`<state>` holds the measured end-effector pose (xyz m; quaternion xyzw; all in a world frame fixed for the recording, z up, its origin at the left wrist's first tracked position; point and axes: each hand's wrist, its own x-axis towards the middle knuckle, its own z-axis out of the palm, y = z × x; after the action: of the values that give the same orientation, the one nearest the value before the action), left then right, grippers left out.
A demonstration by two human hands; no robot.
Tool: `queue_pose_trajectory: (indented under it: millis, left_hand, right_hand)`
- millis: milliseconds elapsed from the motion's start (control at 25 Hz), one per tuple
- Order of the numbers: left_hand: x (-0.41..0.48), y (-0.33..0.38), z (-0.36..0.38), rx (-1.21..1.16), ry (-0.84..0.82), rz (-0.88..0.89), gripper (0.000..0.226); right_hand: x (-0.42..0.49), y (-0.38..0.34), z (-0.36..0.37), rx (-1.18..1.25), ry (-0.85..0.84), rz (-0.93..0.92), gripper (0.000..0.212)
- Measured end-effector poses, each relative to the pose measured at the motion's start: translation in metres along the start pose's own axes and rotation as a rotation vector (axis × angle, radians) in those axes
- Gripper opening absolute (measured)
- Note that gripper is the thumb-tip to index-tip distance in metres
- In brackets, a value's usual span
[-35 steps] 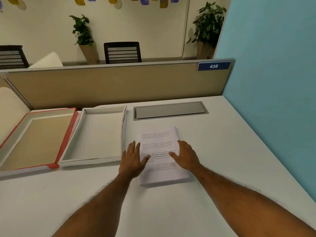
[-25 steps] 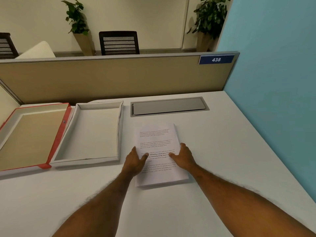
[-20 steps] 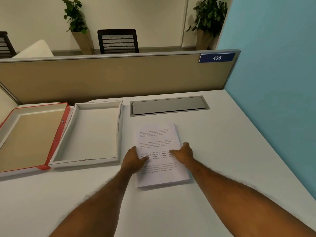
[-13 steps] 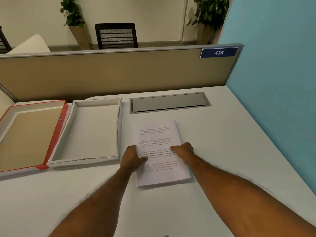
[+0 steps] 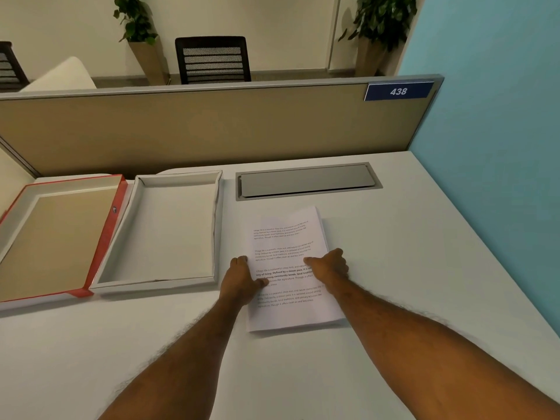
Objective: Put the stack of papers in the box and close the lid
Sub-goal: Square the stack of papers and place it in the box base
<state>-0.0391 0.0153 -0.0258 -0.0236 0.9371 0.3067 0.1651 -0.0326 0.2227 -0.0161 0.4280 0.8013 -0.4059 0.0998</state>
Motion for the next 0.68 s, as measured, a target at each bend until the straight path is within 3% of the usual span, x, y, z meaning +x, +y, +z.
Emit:
queue_pose_trajectory:
  millis: [360, 520, 680]
  left_hand:
    - [-0.003, -0.002, 0.004, -0.001, 0.018, 0.001, 0.084]
    - [-0.005, -0.002, 0.006, -0.007, 0.021, -0.012, 0.086]
    - [-0.004, -0.009, 0.009, -0.273, -0.002, -0.136, 0.076]
  right_hand:
    - [-0.001, 0.005, -0.01, 0.298, -0.046, -0.013, 0.064]
    - [0.001, 0.01, -0.01, 0.338, -0.087, -0.062, 0.037]
    - [-0.015, 0.019, -0.009, 0.429, -0.009, -0.218, 0.034]
